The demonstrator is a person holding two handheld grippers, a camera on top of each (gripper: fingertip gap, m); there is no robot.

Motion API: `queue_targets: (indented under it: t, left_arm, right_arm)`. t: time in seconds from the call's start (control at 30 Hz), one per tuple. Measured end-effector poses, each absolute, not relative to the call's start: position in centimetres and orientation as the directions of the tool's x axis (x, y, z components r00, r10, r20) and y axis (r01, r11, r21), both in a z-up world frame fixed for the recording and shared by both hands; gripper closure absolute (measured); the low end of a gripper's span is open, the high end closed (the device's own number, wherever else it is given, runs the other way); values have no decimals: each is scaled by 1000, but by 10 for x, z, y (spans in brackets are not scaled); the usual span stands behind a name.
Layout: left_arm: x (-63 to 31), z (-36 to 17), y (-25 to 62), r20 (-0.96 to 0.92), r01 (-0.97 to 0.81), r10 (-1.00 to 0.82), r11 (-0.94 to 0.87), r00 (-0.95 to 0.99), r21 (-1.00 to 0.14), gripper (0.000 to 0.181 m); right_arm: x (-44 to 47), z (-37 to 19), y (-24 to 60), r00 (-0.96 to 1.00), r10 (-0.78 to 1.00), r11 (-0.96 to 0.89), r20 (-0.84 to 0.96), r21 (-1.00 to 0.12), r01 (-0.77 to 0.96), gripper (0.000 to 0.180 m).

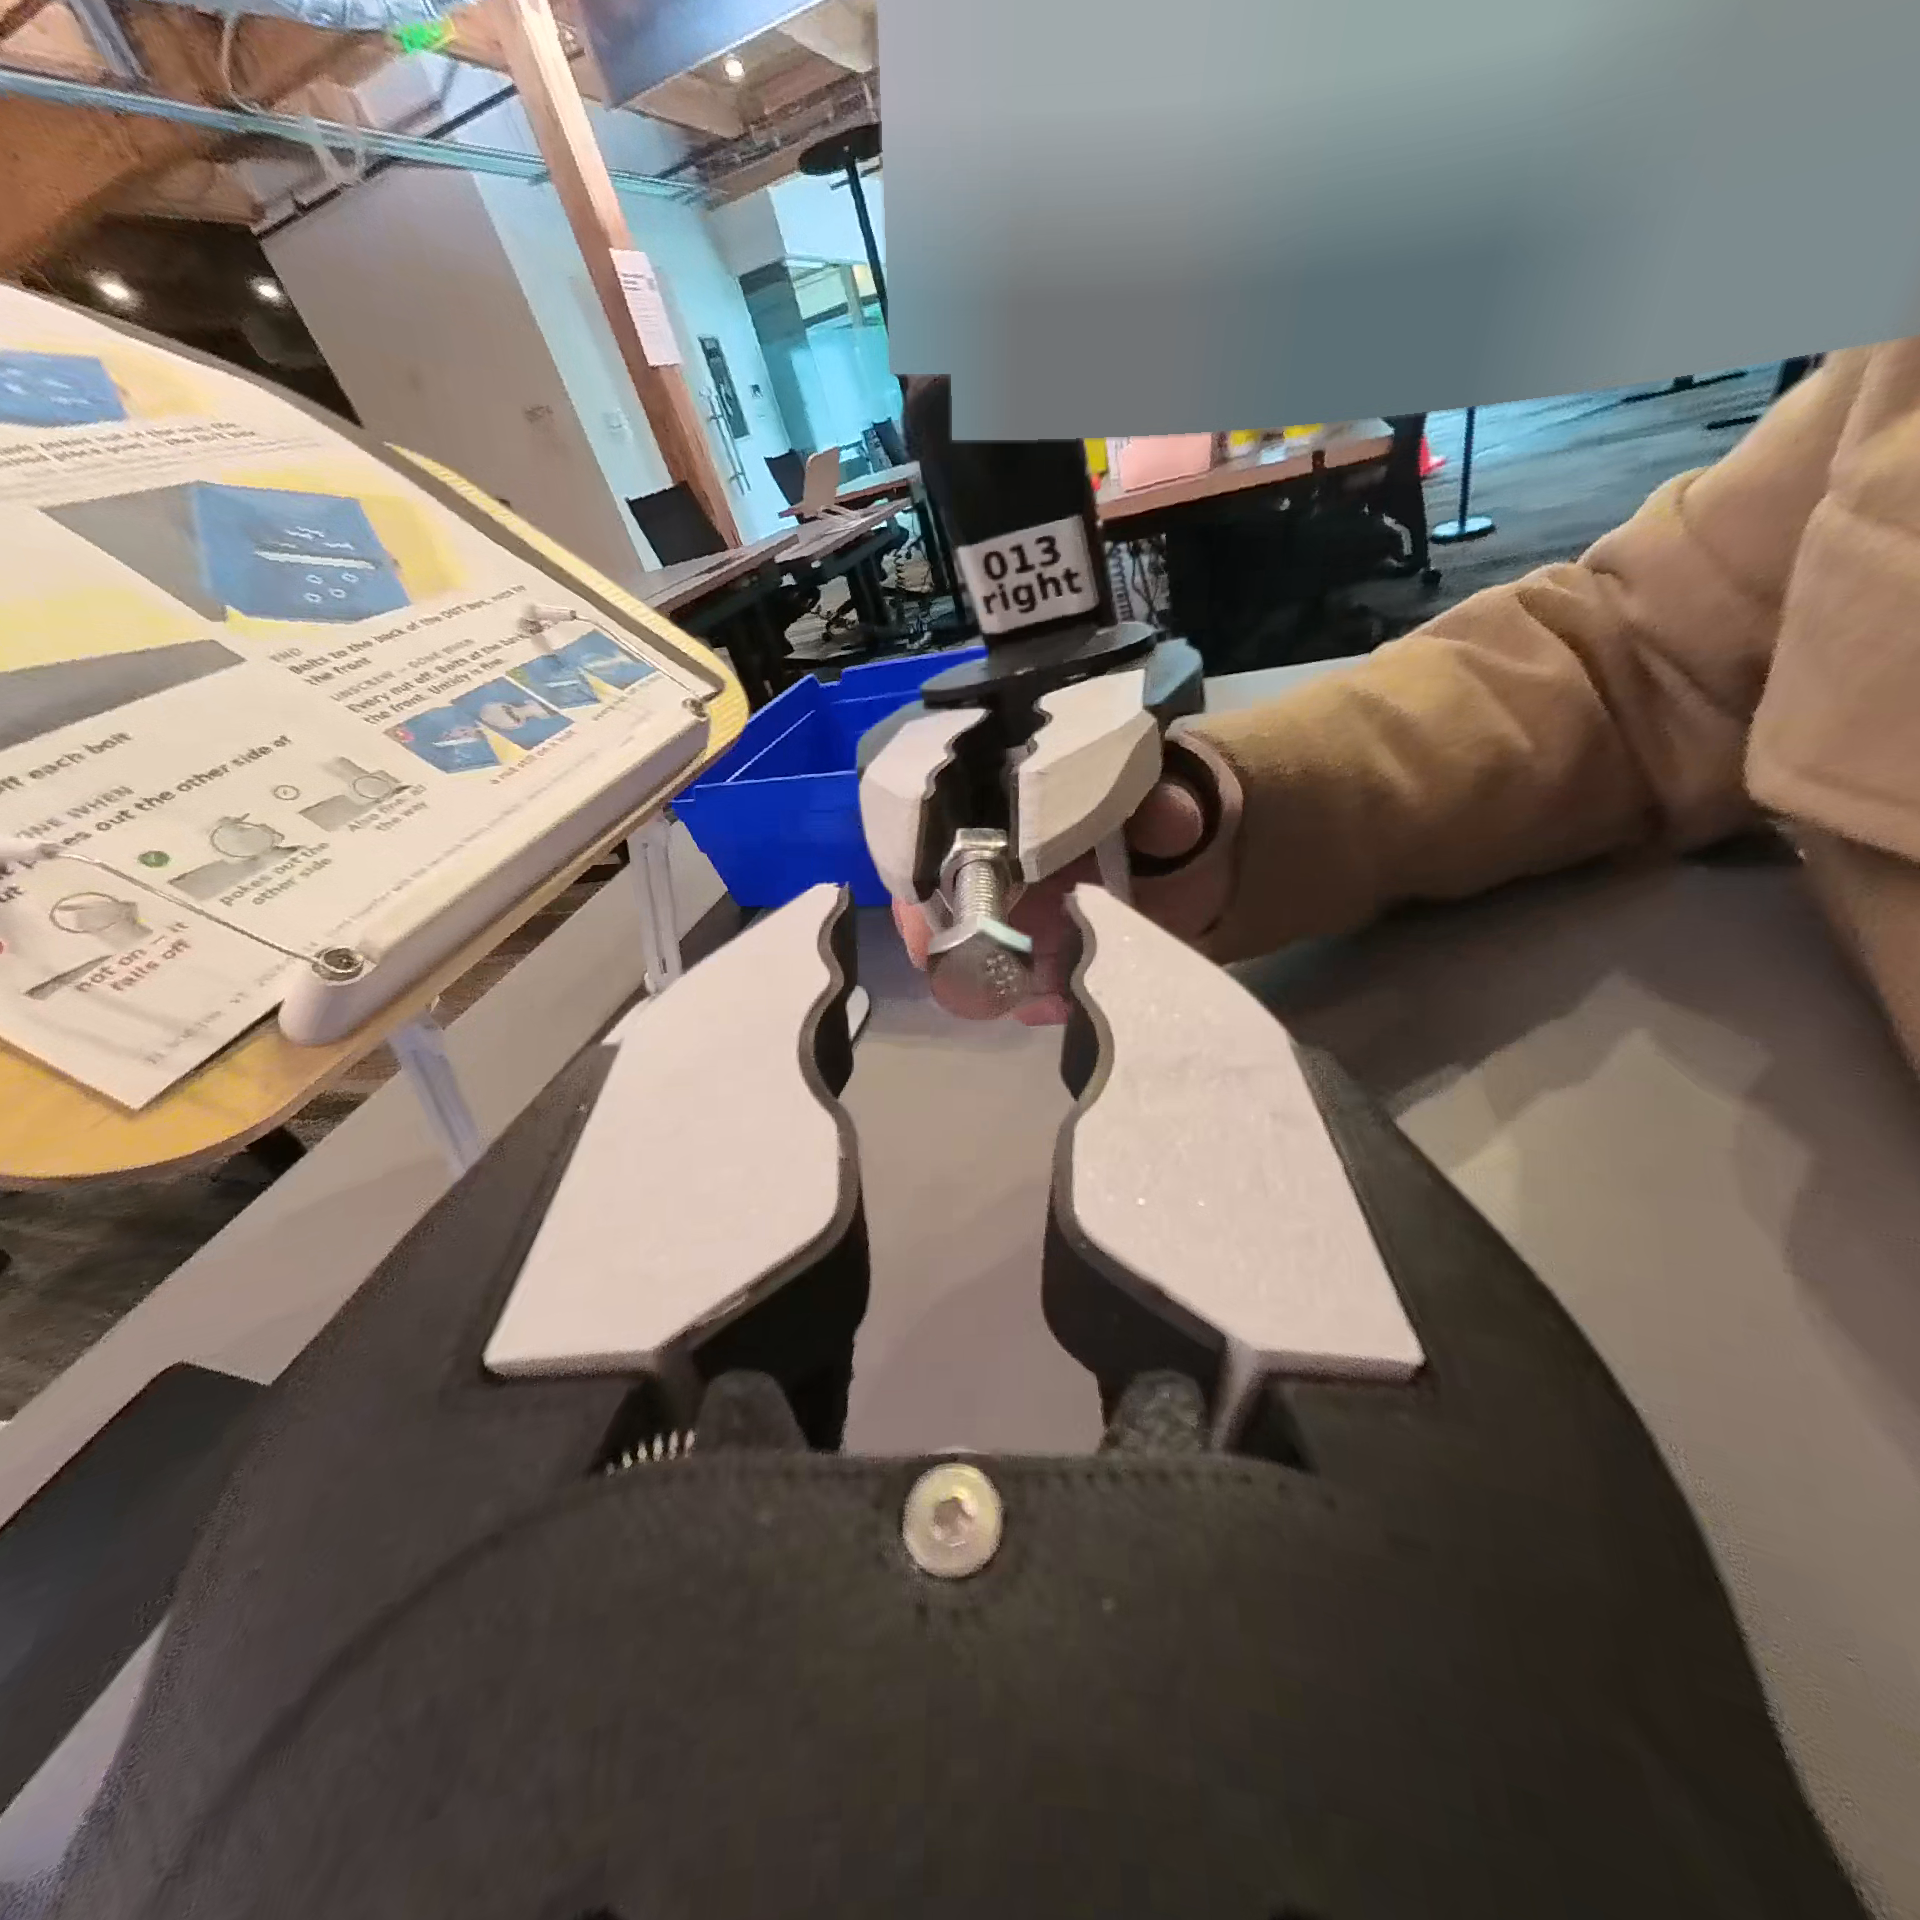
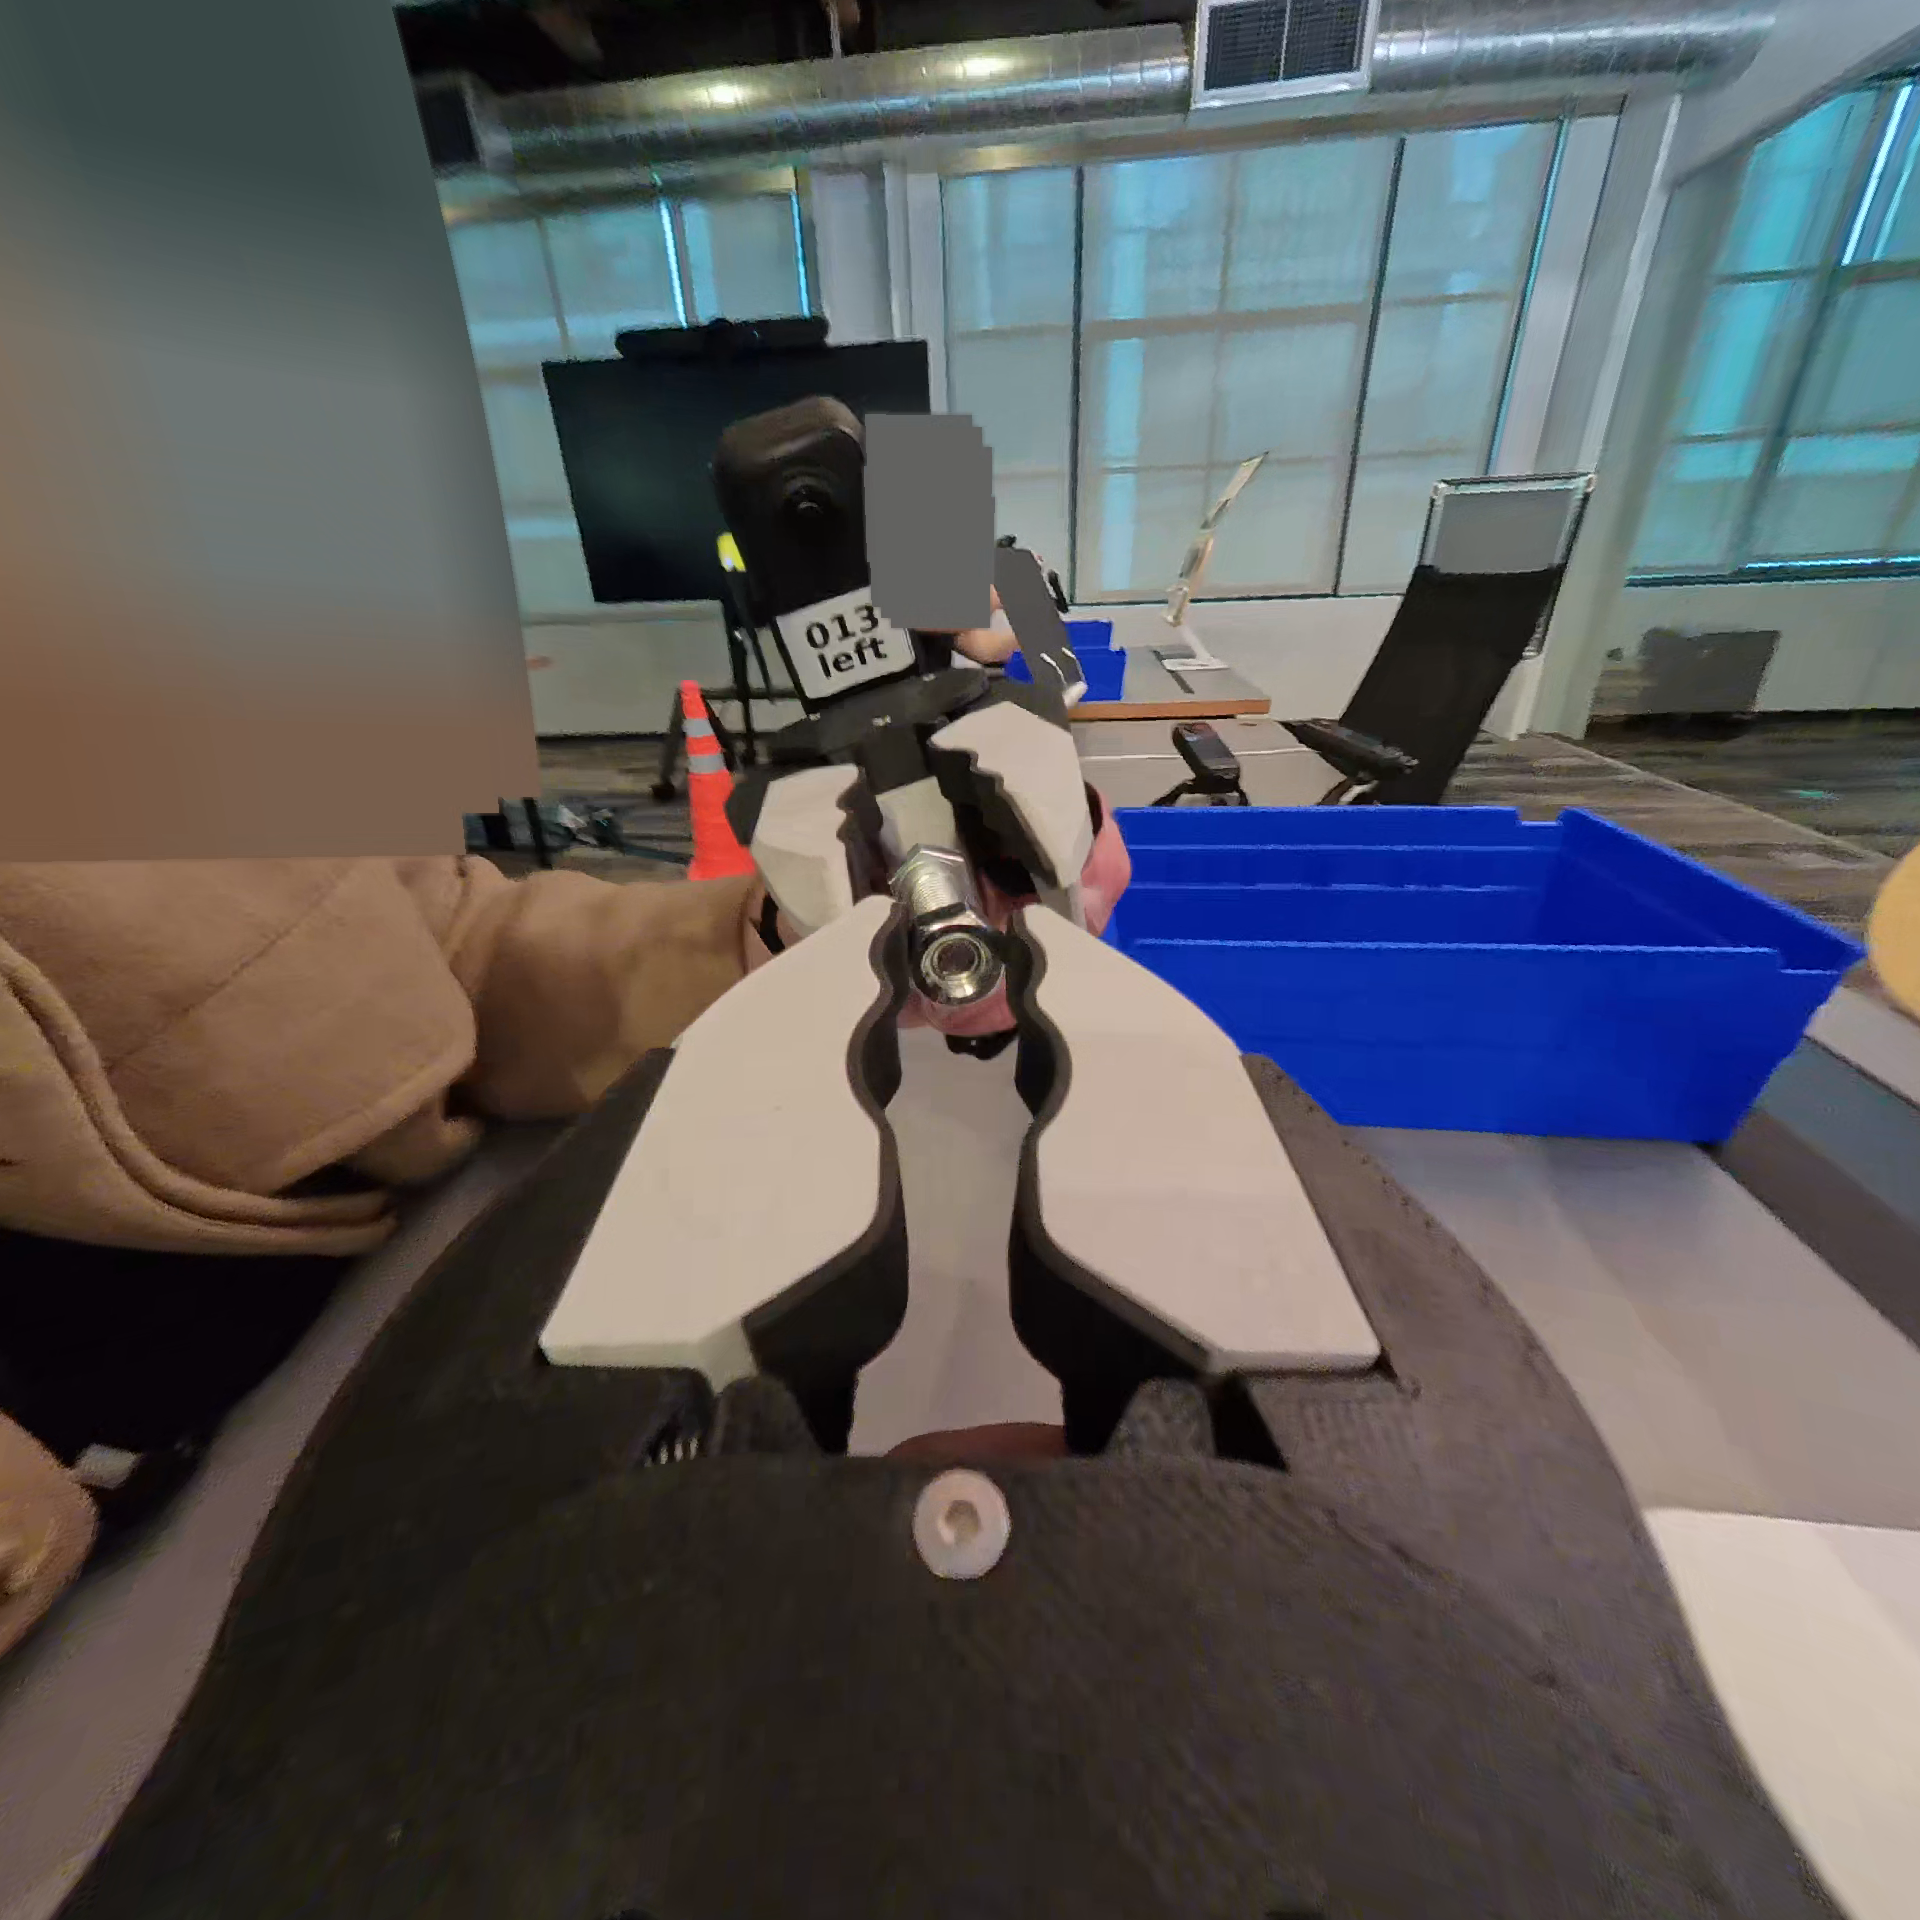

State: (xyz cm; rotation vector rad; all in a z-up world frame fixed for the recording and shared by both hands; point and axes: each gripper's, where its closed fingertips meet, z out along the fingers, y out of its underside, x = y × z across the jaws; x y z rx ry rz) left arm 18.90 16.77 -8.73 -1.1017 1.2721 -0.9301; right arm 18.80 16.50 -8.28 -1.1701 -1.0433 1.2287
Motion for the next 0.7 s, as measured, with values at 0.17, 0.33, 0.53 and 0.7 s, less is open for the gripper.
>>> queue_targets:
  t: [0.17, 0.33, 0.53, 0.7]
  left_arm:
    - [190, -91, 165, -321, -95, -941, 312, 104, -945, 162]
    - [191, -91, 164, -270, -82, -958, 262, 93, -961, 163]
    - [190, -91, 163, 45, -2, -998, -45, -34, -999, 163]
    - [193, -92, 159, 310, 49, -930, -325, -199, -944, 163]
  right_arm:
    - [189, -82, 165, 24, 991, -127, -134, -975, -184, 162]
    - [189, -82, 165, 22, 990, -133, -139, -973, -187, 162]
    - [188, -83, 165, 174, 972, 170, 155, -983, -71, 162]
    - [190, -83, 161, 246, 784, 544, 570, -821, 172, 162]
